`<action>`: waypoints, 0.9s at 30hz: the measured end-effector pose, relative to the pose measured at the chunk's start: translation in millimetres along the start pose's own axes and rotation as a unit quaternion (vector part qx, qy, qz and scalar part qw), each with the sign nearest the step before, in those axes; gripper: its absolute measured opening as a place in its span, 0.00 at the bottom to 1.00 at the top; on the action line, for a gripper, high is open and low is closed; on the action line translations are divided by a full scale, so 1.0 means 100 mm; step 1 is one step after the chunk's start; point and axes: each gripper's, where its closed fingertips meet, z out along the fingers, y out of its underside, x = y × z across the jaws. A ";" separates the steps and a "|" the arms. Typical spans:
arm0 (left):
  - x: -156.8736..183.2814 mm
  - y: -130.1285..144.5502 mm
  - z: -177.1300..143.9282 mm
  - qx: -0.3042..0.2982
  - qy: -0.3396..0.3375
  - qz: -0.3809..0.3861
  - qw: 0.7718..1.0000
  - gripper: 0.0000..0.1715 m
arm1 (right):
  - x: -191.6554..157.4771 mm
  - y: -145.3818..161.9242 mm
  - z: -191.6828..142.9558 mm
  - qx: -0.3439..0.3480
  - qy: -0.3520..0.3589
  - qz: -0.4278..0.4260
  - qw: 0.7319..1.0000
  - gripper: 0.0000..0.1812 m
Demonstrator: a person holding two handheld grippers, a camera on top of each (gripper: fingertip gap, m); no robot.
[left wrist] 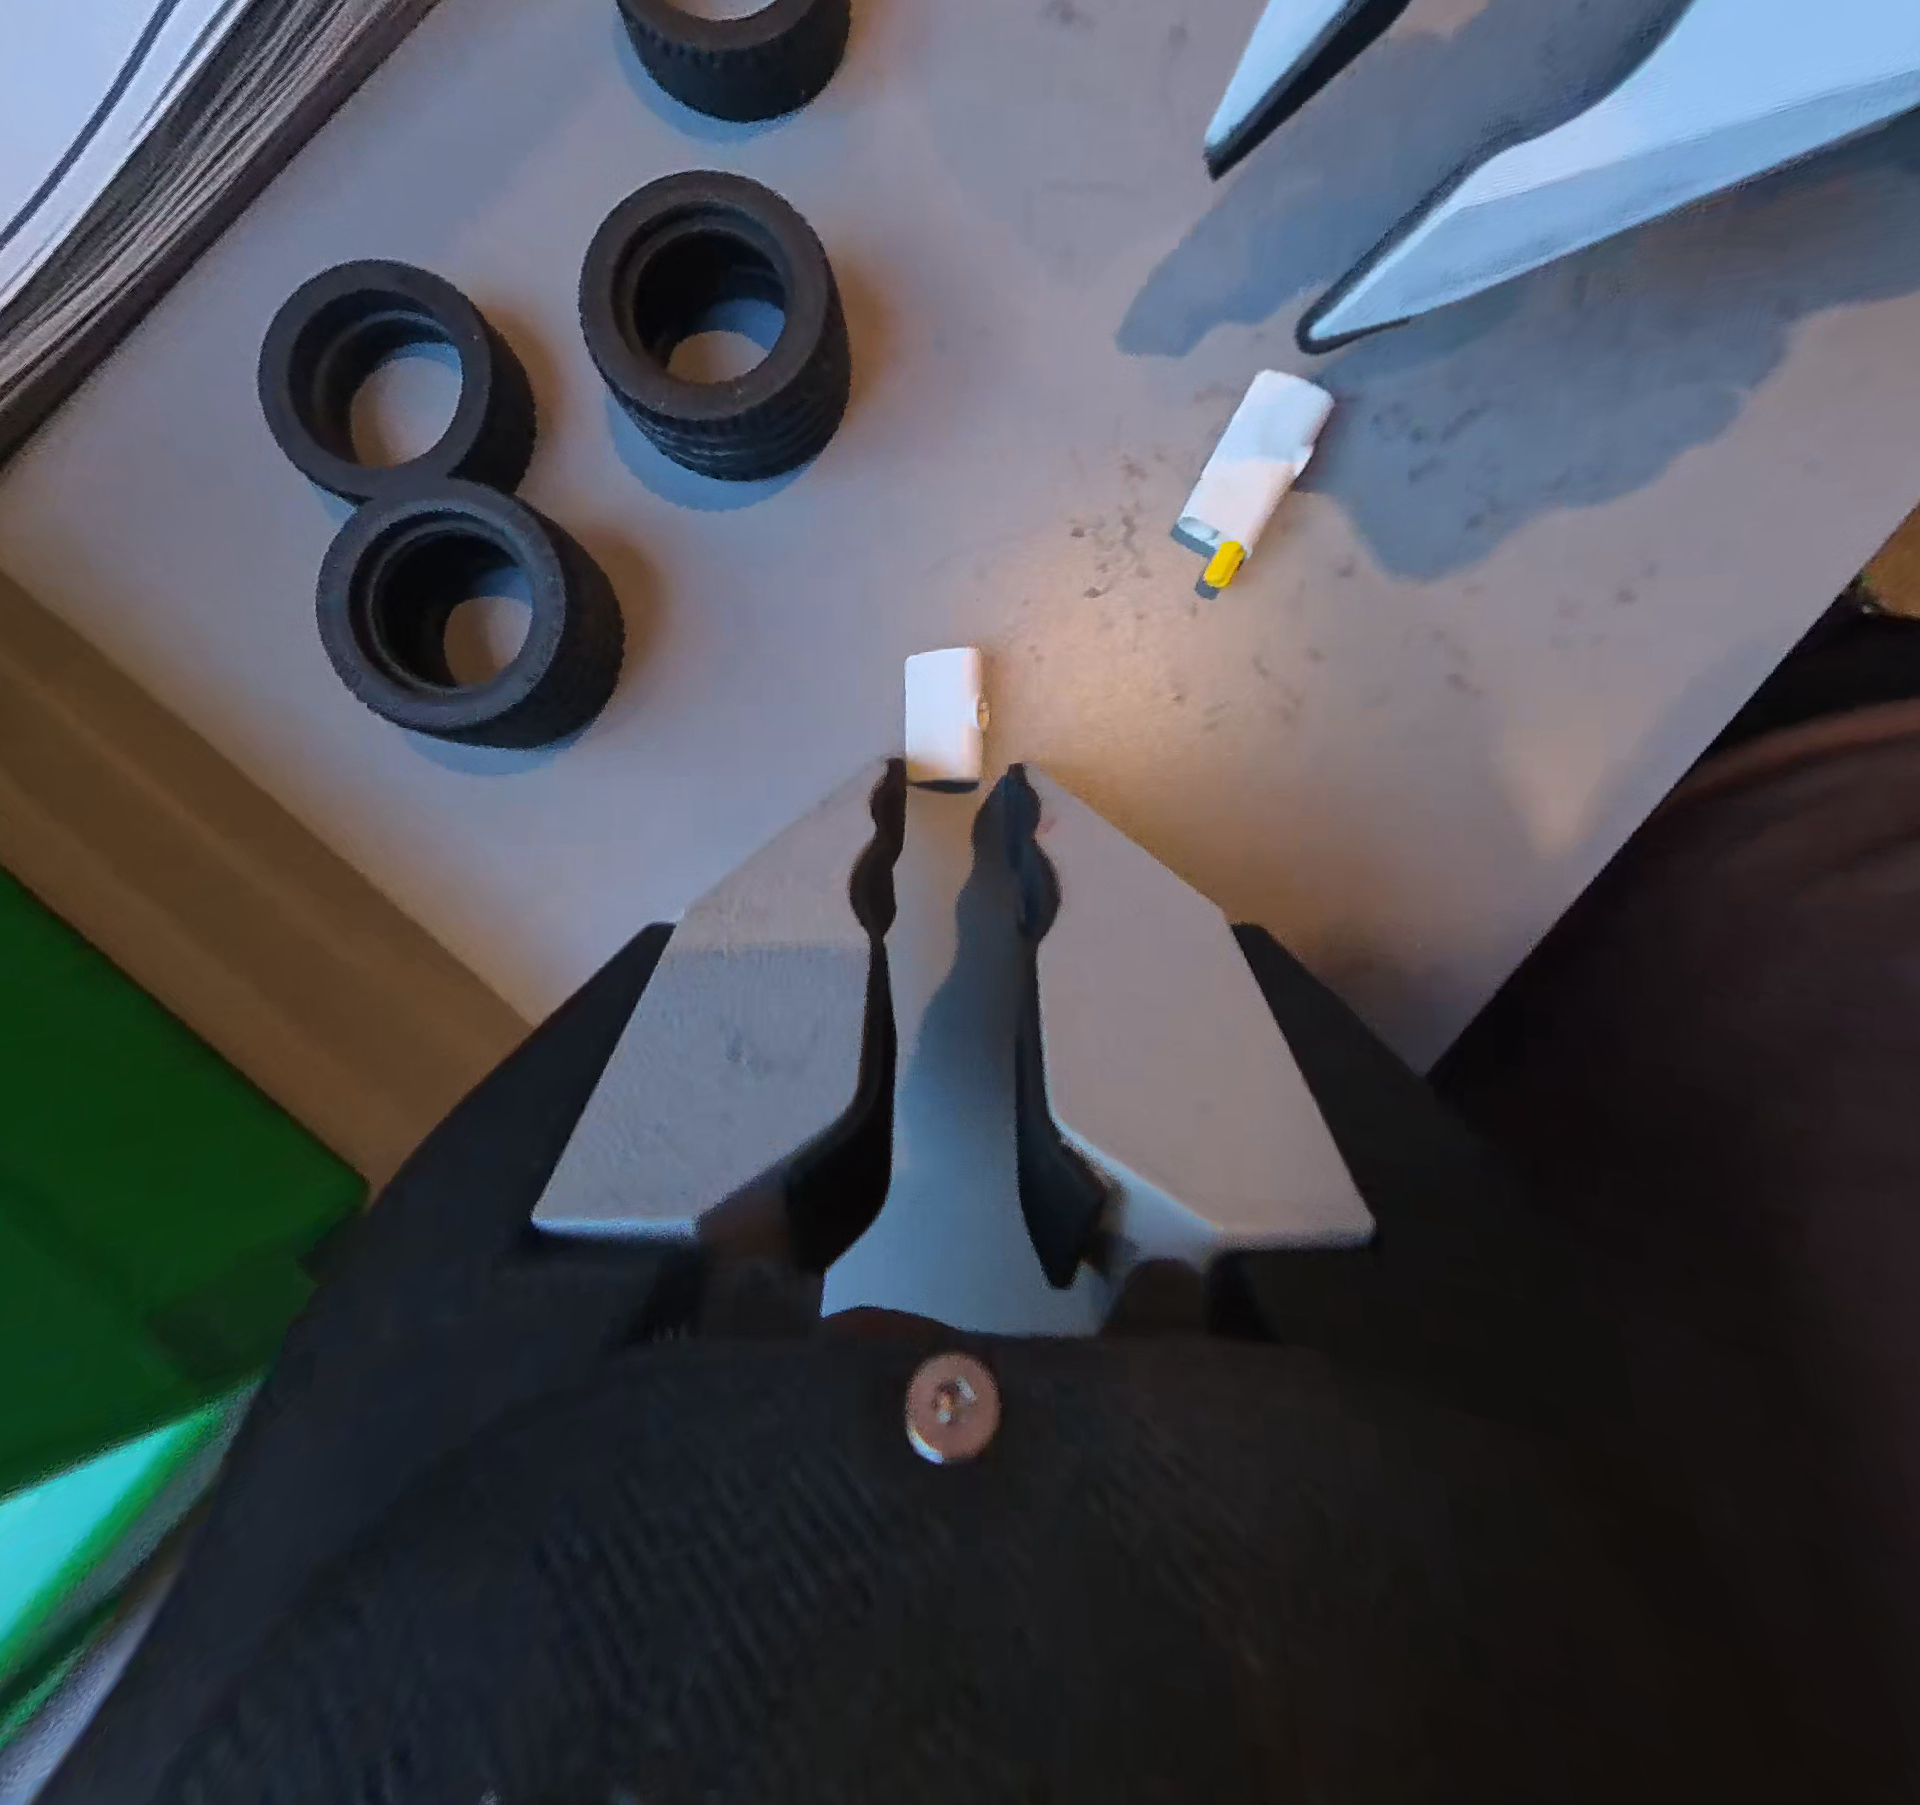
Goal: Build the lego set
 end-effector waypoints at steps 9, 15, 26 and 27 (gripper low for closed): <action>0.04 -0.06 0.01 -0.026 0.081 0.057 0.995 0.22 | -0.23 0.16 0.10 -0.061 -0.075 -0.024 0.995 0.16; -0.05 -0.05 0.04 -0.018 0.069 0.106 0.992 0.07 | -0.21 0.18 0.15 -0.075 -0.101 -0.005 0.992 0.14; 0.15 -0.08 0.04 0.037 0.025 0.287 0.957 0.05 | -0.27 0.14 0.25 -0.084 -0.098 -0.015 0.991 0.09; 0.18 -0.09 0.04 0.041 0.028 0.292 0.955 0.04 | -0.27 0.13 0.27 -0.084 -0.095 -0.015 0.992 0.09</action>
